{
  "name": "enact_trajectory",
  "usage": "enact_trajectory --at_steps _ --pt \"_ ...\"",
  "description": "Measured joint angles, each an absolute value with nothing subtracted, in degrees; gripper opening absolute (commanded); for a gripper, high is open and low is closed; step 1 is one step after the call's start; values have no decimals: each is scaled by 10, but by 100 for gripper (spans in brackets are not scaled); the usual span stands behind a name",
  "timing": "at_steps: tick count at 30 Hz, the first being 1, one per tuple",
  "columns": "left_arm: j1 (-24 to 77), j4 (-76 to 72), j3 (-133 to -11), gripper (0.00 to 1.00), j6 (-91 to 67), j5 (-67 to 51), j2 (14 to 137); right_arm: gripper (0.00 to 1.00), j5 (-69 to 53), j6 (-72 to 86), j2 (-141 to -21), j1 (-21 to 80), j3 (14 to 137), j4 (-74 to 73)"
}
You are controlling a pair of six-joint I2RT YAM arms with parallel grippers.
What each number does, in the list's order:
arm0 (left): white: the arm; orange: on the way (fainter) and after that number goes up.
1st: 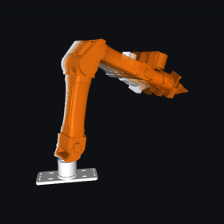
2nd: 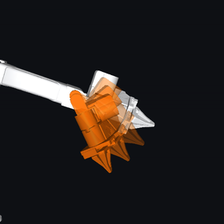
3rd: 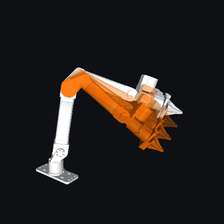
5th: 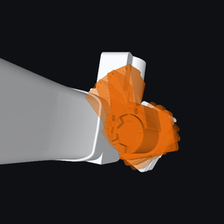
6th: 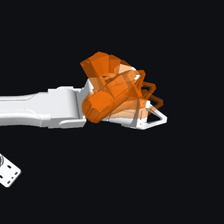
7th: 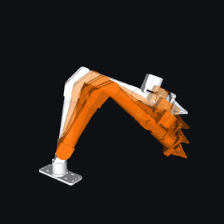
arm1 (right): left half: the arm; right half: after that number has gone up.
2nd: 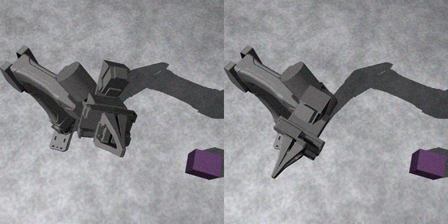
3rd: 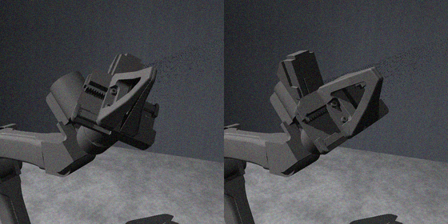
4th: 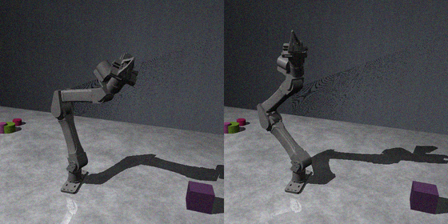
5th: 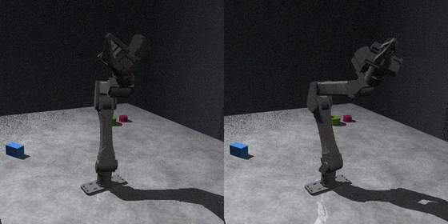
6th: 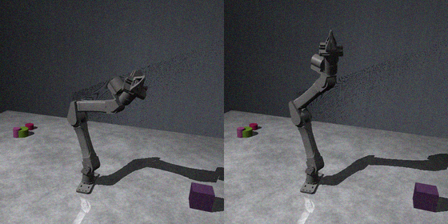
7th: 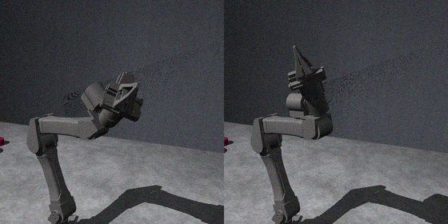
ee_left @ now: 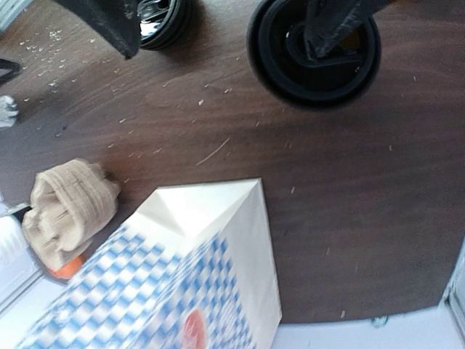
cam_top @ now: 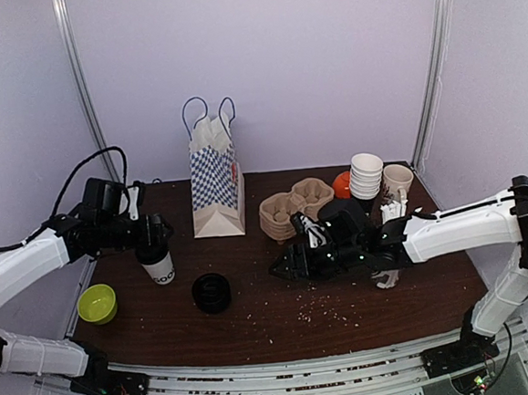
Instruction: Pack the takeout coffee
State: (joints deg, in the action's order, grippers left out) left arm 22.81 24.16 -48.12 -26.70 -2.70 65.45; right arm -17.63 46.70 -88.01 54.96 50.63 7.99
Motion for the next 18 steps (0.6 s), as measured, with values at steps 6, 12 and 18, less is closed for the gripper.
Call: enact_trajectory --at_steps 6,12,18 --pt "228 265 -542 89 -241 -38 598 76 -193 469 -995 565 611 77" --pt "228 264 -546 93 -197 30 513 76 -194 469 -1124 579 761 49" --pt "228 225 -501 92 -164 90 452 75 -184 465 -1216 588 863 -17"
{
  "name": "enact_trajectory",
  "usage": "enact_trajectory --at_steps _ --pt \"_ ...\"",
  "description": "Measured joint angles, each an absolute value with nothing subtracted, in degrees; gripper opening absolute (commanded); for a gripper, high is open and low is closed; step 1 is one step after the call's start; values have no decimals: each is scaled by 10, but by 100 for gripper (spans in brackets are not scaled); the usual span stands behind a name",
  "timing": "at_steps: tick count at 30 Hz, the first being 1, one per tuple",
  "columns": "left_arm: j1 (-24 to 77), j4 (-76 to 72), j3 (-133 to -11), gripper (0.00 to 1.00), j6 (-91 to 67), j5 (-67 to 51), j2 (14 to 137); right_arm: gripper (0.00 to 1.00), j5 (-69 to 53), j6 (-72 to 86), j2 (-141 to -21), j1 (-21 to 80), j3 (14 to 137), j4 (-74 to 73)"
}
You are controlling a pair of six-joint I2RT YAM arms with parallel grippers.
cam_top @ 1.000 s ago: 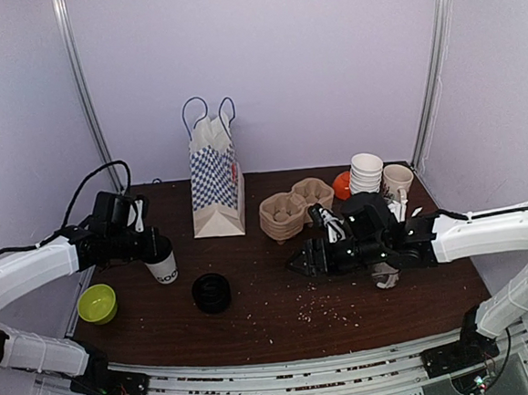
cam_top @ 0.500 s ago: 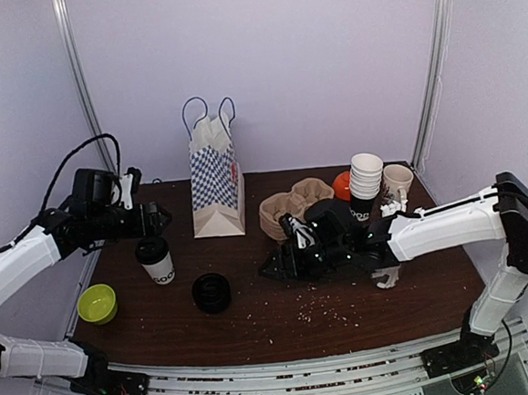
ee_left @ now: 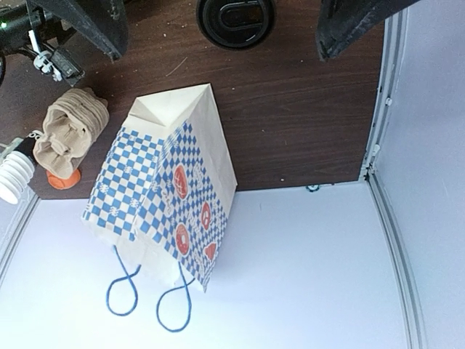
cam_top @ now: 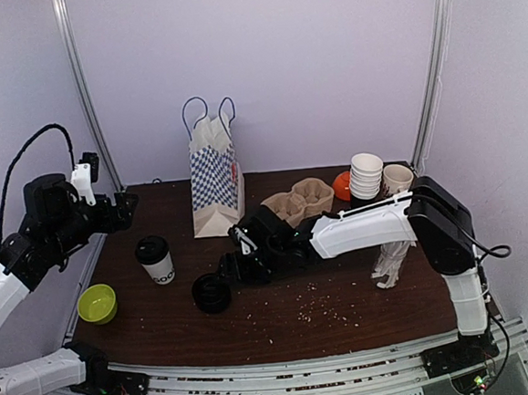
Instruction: Pack the takeout coffee
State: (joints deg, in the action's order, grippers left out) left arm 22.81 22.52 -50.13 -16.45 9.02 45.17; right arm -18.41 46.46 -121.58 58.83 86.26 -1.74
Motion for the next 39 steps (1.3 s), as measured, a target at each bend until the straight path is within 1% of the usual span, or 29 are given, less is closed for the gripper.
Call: enact_trajectory --at_steps 2,4,9,13,21,27,31,34,37,39 --pt "228 216 -482 92 -159 99 443 73 -183 464 -1234 592 881 -34" --pt "228 209 -464 92 -156 104 442 70 -182 463 -1251 594 899 -53" --pt "228 203 -434 92 -155 105 434 53 -178 462 -1278 598 925 -82" --pt "228 197 -428 92 -155 105 426 44 -179 465 -1285 603 942 -88" --pt "228 189 -427 91 -155 103 413 40 -188 474 -1311 618 985 -89" --pt "228 189 -427 91 -155 103 411 40 -209 499 -1353 634 1034 -72" --pt "228 188 -425 91 -155 102 411 45 -227 530 -1393 645 1082 -50" --pt "228 188 -424 91 -155 102 412 50 -241 556 -1436 654 1133 -29" --pt "228 188 -424 91 -155 102 411 59 -257 582 -1490 664 1207 -12" --pt "228 188 -424 92 -155 103 411 66 -265 595 -1509 668 1232 2"
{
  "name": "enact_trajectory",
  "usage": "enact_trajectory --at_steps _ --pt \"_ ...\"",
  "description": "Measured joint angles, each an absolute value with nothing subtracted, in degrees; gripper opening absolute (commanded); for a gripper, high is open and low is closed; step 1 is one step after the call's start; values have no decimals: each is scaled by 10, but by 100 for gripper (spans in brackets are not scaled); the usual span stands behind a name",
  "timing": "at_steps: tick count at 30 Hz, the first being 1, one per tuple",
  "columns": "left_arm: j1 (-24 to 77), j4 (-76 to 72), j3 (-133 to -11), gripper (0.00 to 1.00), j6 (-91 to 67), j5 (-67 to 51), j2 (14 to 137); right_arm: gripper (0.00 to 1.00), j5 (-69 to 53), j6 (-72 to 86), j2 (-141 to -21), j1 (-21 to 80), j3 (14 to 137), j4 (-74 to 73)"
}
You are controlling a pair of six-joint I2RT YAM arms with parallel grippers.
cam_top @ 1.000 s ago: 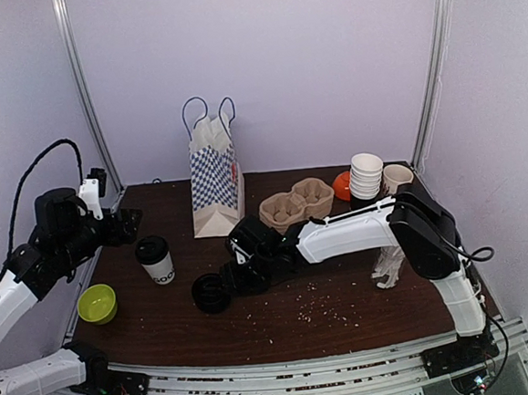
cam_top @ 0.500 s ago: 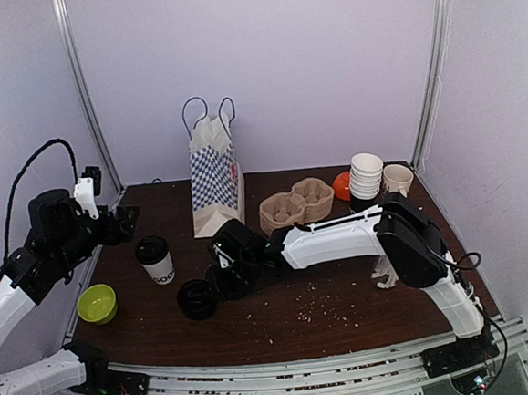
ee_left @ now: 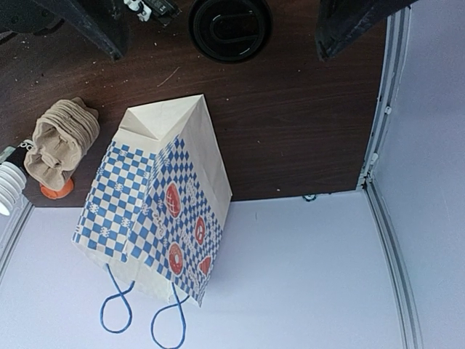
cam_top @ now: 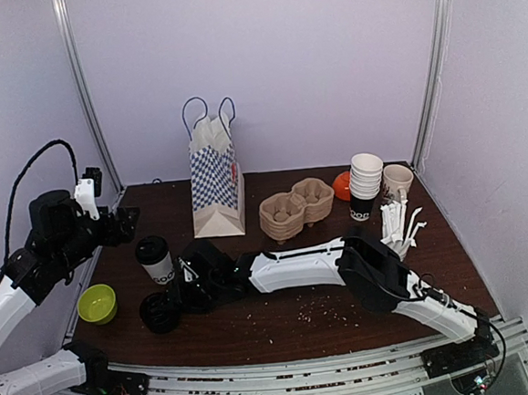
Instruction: Pack the takeout coffee
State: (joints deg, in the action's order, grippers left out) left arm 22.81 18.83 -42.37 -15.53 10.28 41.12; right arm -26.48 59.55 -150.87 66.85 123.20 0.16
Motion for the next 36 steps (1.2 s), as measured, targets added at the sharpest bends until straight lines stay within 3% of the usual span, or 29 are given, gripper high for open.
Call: enact_trajectory --at_steps 4,9,16,22,27,36 --pt "228 188 -422 96 -156 104 411 73 -269 599 -1497 674 1213 22" --pt "228 190 -419 98 -171 117 411 76 -251 573 -1363 664 1056 29" --pt "251 244 -433 74 -217 67 433 76 -136 474 -1047 639 845 9" --pt "502 284 -412 44 -344 100 439 75 -4 425 -844 632 678 -15" --pt "635 279 -381 28 -436 126 518 74 70 413 -768 628 567 -47" --pt "636 279 -344 13 -506 147 646 75 116 401 -726 625 525 -63"
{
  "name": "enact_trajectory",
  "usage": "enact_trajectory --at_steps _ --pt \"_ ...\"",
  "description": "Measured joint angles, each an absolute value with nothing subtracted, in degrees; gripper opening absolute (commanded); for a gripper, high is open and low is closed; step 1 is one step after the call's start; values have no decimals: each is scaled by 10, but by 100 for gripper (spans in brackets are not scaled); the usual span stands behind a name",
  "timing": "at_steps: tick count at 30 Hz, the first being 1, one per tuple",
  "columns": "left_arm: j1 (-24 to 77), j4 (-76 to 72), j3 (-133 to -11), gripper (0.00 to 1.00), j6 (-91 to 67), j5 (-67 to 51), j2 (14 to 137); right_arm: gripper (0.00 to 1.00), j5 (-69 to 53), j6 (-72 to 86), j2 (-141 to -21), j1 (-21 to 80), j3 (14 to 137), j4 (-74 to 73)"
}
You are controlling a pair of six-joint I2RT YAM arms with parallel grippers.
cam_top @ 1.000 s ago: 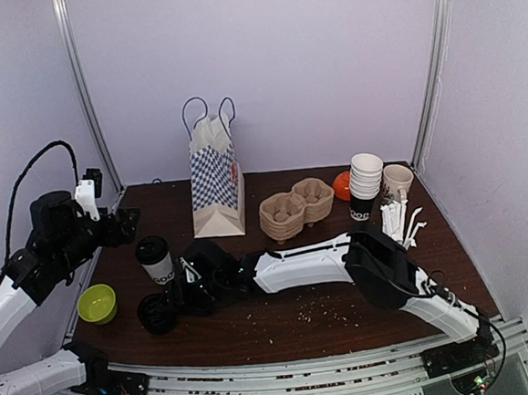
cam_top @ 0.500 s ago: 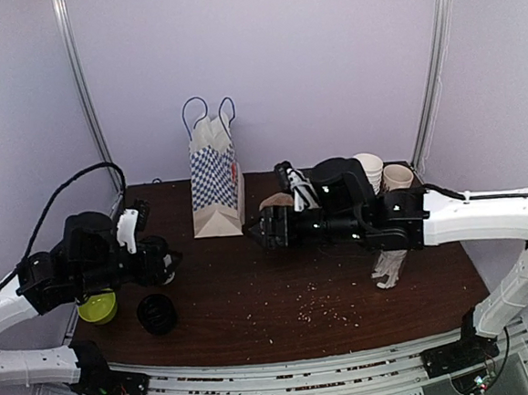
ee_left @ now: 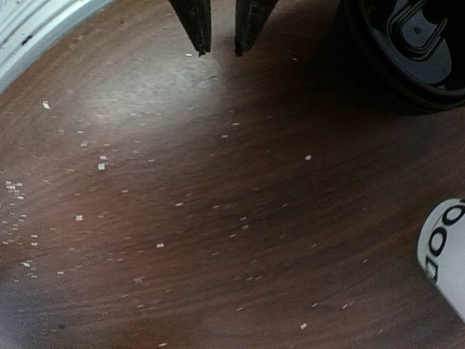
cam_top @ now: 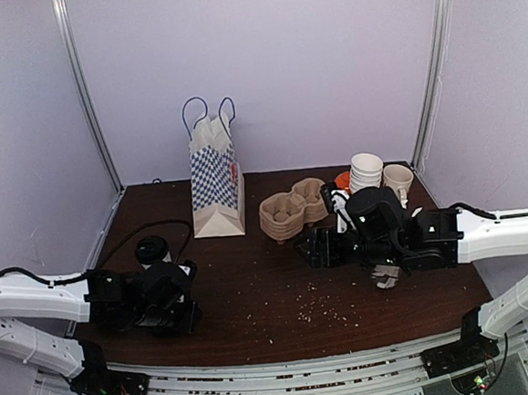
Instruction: Pack the takeout coffee
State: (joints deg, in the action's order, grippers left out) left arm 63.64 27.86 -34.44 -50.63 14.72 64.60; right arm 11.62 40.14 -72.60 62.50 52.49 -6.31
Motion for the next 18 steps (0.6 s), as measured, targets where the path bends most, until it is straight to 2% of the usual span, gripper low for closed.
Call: enact_trajectory --at_steps 13,16,18 --pt "510 276 -286 12 -517 147 677 76 133 373 -723 613 545 -68" --pt "486 279 -286 17 -516 155 663 76 133 372 -724 603 545 -67" --pt "475 283 -286 24 -512 161 651 76 133 371 -727 592 545 -67"
